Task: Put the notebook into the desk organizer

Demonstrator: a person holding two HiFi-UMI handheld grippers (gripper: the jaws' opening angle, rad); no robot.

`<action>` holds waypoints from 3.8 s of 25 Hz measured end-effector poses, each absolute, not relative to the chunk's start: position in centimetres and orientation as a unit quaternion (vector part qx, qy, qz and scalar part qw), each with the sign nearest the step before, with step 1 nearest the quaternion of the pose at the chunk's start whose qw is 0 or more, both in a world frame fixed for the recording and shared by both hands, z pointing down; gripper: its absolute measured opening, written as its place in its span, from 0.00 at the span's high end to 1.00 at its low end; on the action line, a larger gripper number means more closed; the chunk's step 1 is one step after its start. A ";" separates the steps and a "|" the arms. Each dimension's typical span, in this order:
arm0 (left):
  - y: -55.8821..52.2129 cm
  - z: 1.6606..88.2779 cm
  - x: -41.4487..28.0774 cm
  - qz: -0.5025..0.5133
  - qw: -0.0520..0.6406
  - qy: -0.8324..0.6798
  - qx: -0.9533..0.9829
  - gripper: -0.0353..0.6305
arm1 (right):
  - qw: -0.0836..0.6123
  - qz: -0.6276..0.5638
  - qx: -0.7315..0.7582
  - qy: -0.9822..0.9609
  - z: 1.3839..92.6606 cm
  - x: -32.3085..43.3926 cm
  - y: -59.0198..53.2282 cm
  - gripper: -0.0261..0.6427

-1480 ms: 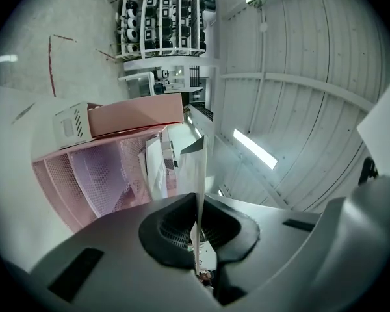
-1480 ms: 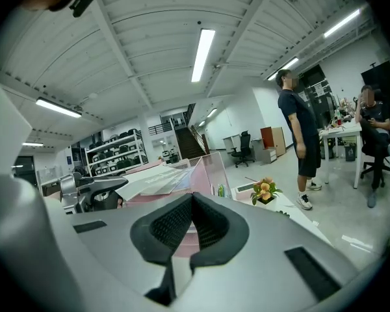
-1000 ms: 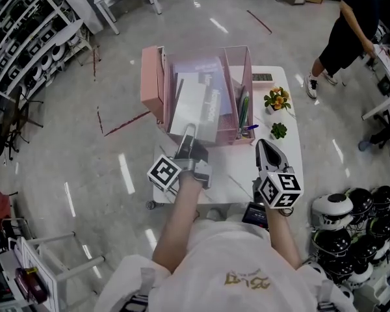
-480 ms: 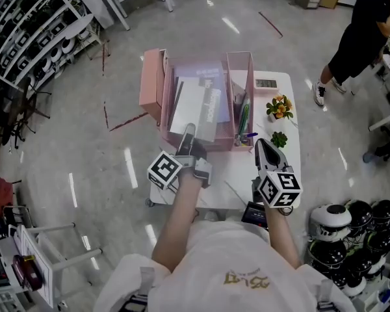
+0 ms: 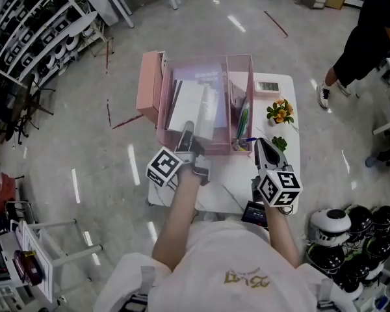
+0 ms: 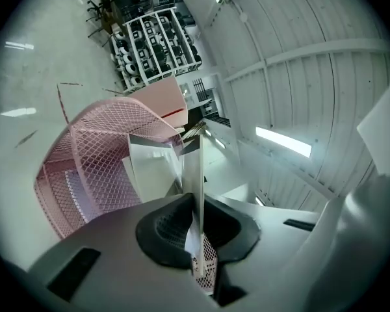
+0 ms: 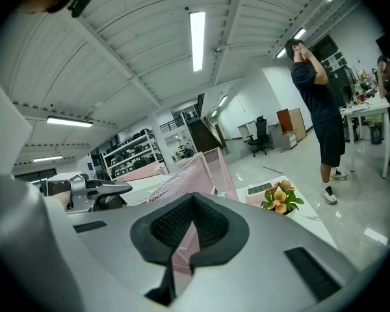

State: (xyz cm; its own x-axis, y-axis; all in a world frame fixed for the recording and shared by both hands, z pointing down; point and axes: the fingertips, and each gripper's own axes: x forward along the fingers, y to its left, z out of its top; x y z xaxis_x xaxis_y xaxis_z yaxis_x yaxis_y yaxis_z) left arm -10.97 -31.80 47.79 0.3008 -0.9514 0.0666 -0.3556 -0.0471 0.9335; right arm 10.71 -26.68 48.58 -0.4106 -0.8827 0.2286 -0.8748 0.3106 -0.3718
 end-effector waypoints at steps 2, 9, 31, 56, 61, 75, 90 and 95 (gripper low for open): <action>-32.1 47.7 -10.8 -0.310 0.472 -0.503 0.654 0.91 | 0.009 -0.226 -0.542 0.809 48.6 11.0 -27.0 0.94; -33.2 47.1 -10.3 -0.270 0.452 -0.521 0.671 0.89 | 0.012 -0.231 -0.536 0.812 48.8 11.3 -28.2 0.94; -32.5 47.5 -6.0 -0.039 0.401 -0.447 0.799 0.46 | 0.019 -0.252 -0.514 0.819 49.7 10.9 -28.4 0.94; -31.0 48.1 -5.2 0.146 0.250 -0.371 0.882 0.54 | 0.016 -0.263 -0.499 0.826 50.0 10.0 -29.0 0.94; -30.9 48.3 -5.5 0.165 0.237 -0.372 0.882 0.59 | 0.019 -0.268 -0.499 0.824 50.0 9.7 -28.9 0.94; -30.4 48.2 -5.3 0.174 0.207 -0.359 0.893 0.65 | 0.020 -0.269 -0.499 0.824 49.9 9.6 -28.4 0.94; -29.9 49.0 -6.7 0.096 0.310 -0.383 0.865 0.84 | 0.018 -0.258 -0.500 0.827 49.1 8.9 -27.9 0.94; -28.6 50.1 -6.7 0.093 0.345 -0.369 0.858 0.76 | 0.015 -0.250 -0.502 0.828 48.7 8.3 -27.1 0.94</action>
State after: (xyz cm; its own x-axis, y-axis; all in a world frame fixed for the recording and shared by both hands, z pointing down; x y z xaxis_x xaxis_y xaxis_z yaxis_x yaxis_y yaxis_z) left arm -6.73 -28.56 50.09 0.7097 -0.5694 0.4149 -0.6981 -0.4888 0.5233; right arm 8.32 -27.14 48.70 -0.4963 -0.8380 0.2268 -0.8234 0.3715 -0.4290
